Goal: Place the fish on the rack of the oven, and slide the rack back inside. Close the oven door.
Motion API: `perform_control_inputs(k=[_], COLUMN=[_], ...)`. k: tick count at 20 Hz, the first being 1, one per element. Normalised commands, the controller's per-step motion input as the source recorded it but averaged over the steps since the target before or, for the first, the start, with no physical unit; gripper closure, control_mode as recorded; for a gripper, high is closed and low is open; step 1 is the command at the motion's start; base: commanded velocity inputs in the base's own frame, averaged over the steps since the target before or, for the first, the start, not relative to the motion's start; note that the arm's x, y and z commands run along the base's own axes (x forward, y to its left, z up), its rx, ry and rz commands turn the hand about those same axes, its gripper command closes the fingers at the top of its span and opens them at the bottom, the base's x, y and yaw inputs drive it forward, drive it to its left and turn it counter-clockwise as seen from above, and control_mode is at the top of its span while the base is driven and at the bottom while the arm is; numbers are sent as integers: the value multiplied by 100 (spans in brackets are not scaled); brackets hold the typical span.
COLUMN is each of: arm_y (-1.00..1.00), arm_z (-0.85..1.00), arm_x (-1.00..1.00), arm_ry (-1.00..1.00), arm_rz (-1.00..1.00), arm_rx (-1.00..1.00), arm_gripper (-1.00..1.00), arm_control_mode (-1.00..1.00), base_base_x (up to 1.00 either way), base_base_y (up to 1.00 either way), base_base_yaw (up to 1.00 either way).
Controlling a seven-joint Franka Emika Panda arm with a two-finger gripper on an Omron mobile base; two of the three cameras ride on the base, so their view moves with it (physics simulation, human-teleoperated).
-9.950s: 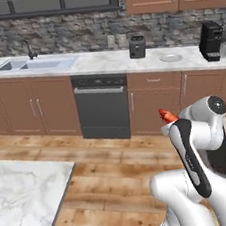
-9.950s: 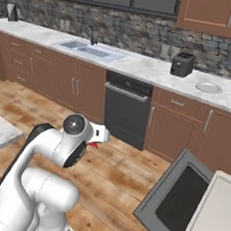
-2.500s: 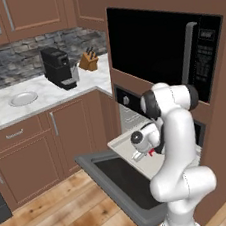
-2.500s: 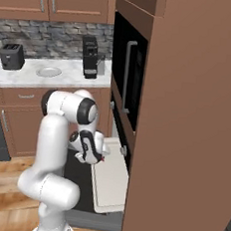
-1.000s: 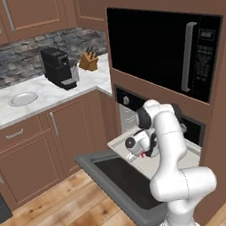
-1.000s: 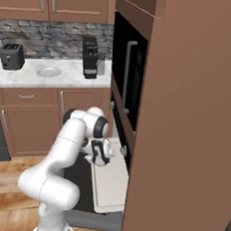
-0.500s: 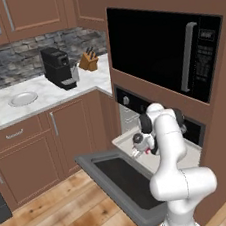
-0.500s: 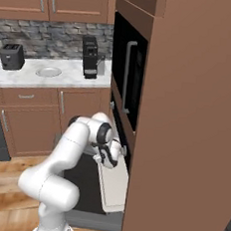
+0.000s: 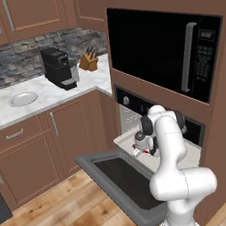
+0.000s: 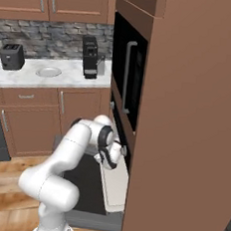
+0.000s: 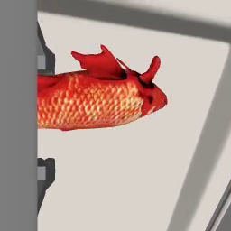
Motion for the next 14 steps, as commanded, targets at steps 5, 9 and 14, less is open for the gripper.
perform_control_inputs(k=[5,9,14], arm_y=[23,33,54], arm_z=[36,40,43], arm_x=[0,-30,-58], arm_ry=[8,6,5], arm_rz=[-3,-2,0], arm_rx=[0,0,-2], arm_gripper=[-100,-100,-100], arm_control_mode=[-100,-100,-100], base_base_x=[0,0,0], base_base_y=[0,0,0], base_base_yaw=[0,0,0])
